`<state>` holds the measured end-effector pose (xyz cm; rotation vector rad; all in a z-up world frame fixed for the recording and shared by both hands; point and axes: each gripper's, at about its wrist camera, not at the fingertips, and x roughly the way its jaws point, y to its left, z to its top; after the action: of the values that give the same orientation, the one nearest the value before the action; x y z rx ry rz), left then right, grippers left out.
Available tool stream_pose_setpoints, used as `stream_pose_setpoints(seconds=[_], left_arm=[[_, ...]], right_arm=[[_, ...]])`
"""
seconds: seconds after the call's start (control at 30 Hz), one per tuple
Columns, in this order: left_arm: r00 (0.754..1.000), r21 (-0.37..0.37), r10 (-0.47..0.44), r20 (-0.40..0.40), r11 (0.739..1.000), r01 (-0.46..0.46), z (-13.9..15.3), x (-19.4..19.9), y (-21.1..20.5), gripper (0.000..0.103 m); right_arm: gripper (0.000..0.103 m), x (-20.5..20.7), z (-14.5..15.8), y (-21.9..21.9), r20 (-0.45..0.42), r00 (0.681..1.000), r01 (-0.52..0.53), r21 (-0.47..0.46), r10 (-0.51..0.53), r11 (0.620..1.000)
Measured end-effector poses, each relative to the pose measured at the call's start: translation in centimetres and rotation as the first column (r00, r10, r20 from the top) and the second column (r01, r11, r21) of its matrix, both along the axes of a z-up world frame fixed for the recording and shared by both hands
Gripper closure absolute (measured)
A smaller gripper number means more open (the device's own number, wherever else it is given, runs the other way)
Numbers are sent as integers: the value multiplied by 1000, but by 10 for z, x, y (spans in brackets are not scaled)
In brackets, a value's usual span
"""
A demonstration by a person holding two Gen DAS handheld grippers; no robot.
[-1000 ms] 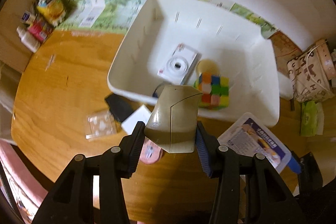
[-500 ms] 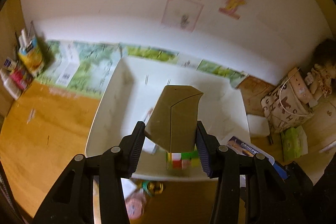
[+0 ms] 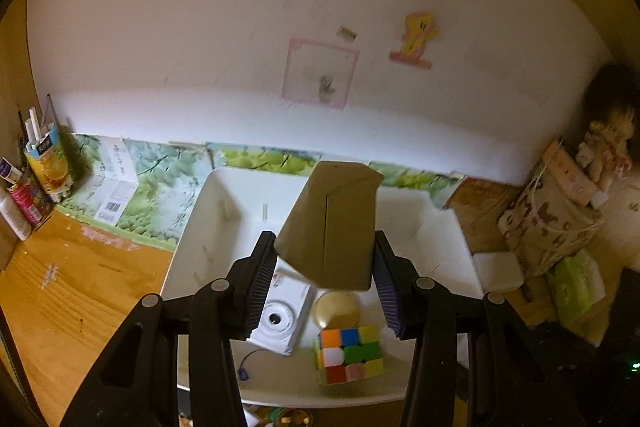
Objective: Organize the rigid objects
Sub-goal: 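Carry the clear box and beige piece into the white bin and open both grippers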
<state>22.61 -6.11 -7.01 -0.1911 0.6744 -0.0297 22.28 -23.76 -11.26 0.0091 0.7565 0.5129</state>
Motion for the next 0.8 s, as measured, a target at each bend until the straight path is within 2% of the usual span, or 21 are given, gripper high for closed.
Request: stream_pose_setpoints(seconds=[0.07,0.17,0.2,0.27,0.33,0.5,0.8], left_arm=[[1000,-1,3,25,1000,-3,4,-2,0,51],[1000,2,-8,19,1000,8,5,-1,-1,50],[1000,2,-7,22,1000,7,6,-1,-1,47],[1000,2,-3,25,1000,3,7,-3,-1,31],[999,-3,6,36,1000,-6,9,-6,-1,24],[999,-16,31,45,999,-30,15,-14,0,24],[994,30,81,68,996,-83,31,-38,2,24]], right_arm=[[37,3,-2,-1,-11,1000,5,5,-5,1000],[37,6,-6,-1,-24,1000,12,4,-12,1000],[37,7,-7,-1,-31,999,14,3,-14,1000],[37,9,-9,-2,-40,999,22,8,-22,1000],[36,10,-9,-4,-50,998,23,21,-22,1000],[29,9,-6,-7,-56,998,13,45,-11,999],[23,-1,6,-8,-32,999,-18,74,20,997]])
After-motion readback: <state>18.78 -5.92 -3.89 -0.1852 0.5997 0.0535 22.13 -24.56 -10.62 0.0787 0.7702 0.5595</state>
